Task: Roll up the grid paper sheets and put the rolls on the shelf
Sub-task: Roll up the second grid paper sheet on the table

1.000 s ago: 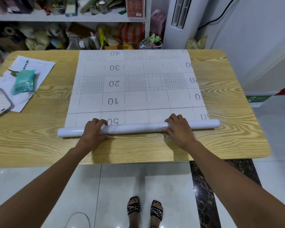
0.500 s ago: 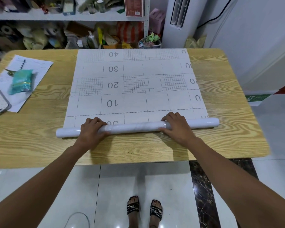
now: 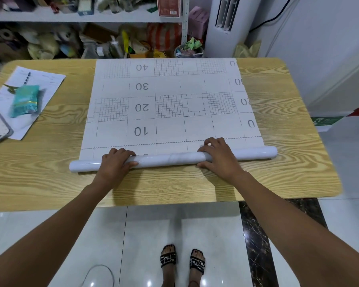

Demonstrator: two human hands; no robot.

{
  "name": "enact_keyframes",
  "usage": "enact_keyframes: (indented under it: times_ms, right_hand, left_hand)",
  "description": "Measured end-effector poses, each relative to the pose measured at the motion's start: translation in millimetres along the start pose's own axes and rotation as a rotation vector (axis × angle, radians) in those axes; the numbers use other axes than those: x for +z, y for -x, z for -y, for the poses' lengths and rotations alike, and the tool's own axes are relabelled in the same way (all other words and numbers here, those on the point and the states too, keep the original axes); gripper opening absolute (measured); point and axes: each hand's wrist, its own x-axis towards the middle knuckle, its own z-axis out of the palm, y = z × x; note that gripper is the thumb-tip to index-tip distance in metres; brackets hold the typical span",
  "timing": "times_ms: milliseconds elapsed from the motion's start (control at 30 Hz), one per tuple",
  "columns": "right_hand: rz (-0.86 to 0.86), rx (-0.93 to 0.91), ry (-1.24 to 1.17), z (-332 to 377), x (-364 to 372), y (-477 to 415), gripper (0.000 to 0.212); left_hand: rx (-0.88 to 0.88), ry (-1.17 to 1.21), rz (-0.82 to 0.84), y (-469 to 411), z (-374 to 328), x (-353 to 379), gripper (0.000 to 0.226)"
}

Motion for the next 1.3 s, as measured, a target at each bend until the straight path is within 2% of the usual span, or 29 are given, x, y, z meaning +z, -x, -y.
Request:
enact_keyframes:
  times_ms: [133, 267, 467, 667, 900, 1167, 1233, 1300]
  right_hand:
    - [0.02, -0.015, 0.047, -0.7, -1.1, -0.5, 0.042]
    - [0.039, -0.018, 0.086, -0.6, -0.4, -2.1, 0.039]
    - [0.049, -0.038, 0.06, 4.8, -4.1, -1.9, 0.047]
    - [0.028, -0.023, 0.084, 2.6, -1.9, -3.3, 0.033]
    - [0.028, -0.024, 0.111, 2.2, -1.3, -1.5, 0.06]
    - [0.039, -0.001, 0.089, 2.4, -0.7, -0.9, 0.061]
    - [0.034, 0.015, 0.041, 4.1, -2.0, -0.9, 0.061]
    - [0.027, 0.047, -0.022, 6.5, -5.9, -0.8, 0.057]
  left_hand:
    - [-0.005, -0.02, 0.015, -0.4, -2.8, -1.7, 0.052]
    - [0.089, 0.005, 0.005, 0.8, -1.0, -3.4, 0.063]
    - [0.137, -0.052, 0.004, -2.2, 2.7, -0.8, 0.048]
    - [0.127, -0.063, -0.006, -1.1, 3.8, -2.4, 0.043]
    - [0.059, -0.062, -0.021, -1.2, -0.5, -0.4, 0.033]
    - [0.103, -0.102, -0.021, -1.1, -3.9, -3.7, 0.041]
    - [0.057, -0.095, 0.002, -1.5, -3.9, -3.4, 0.042]
    - [0.01, -0.07, 0.046, -2.2, -2.5, -2.4, 0.053]
